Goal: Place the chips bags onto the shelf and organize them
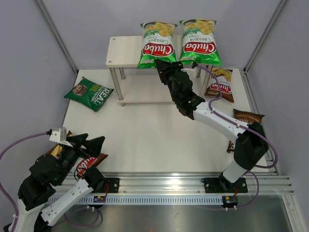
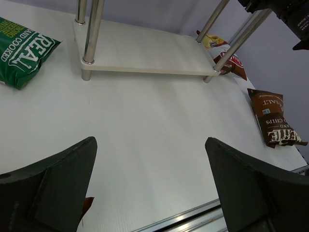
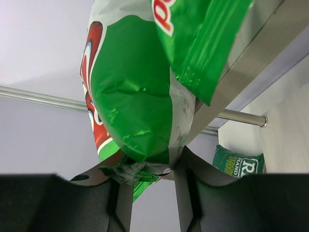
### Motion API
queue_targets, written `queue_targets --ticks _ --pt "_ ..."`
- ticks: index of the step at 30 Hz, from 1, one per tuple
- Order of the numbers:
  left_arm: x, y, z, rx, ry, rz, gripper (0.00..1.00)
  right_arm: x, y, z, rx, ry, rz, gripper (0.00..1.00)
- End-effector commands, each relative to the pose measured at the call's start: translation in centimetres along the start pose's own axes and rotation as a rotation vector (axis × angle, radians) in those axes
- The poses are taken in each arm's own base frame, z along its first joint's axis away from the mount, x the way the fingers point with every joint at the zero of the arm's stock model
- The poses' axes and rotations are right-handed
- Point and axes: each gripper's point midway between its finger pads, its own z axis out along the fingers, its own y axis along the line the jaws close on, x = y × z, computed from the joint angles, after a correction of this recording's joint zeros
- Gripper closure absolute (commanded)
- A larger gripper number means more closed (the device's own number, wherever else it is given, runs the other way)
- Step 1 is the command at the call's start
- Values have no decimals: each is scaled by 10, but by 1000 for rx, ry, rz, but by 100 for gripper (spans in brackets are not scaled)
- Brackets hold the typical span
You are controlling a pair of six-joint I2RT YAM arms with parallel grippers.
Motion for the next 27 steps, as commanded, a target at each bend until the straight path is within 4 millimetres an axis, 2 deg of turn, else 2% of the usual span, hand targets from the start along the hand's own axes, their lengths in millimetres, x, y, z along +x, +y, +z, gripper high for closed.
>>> queue_targets --ticks 1,6,17,20,21,22,24,26,27 --pt "-10 -4 -2 22 -46 -21 1 -13 6 3 -5 -87 65 60" --pt "-11 -3 -3 25 -53 -23 1 -10 10 13 -7 -100 69 60" --pt "-12 -3 -4 24 -59 -27 1 -20 15 30 4 -121 44 60" --pt "-11 -3 -3 26 -55 -26 1 -17 16 32 7 -103 35 55" --pt "-12 -3 -4 26 -59 -26 1 -19 20 29 0 -100 39 51" --pt "-11 -3 -4 26 -55 -26 1 -17 12 27 10 -96 37 47" --pt "-12 -2 -4 22 -60 -29 1 -21 16 21 -3 -97 52 41" --pt "-12 -2 -5 22 -64 -33 1 -21 7 16 16 -91 40 33" --pt "-12 -1 -5 17 -64 -33 1 -25 13 12 7 -93 46 31"
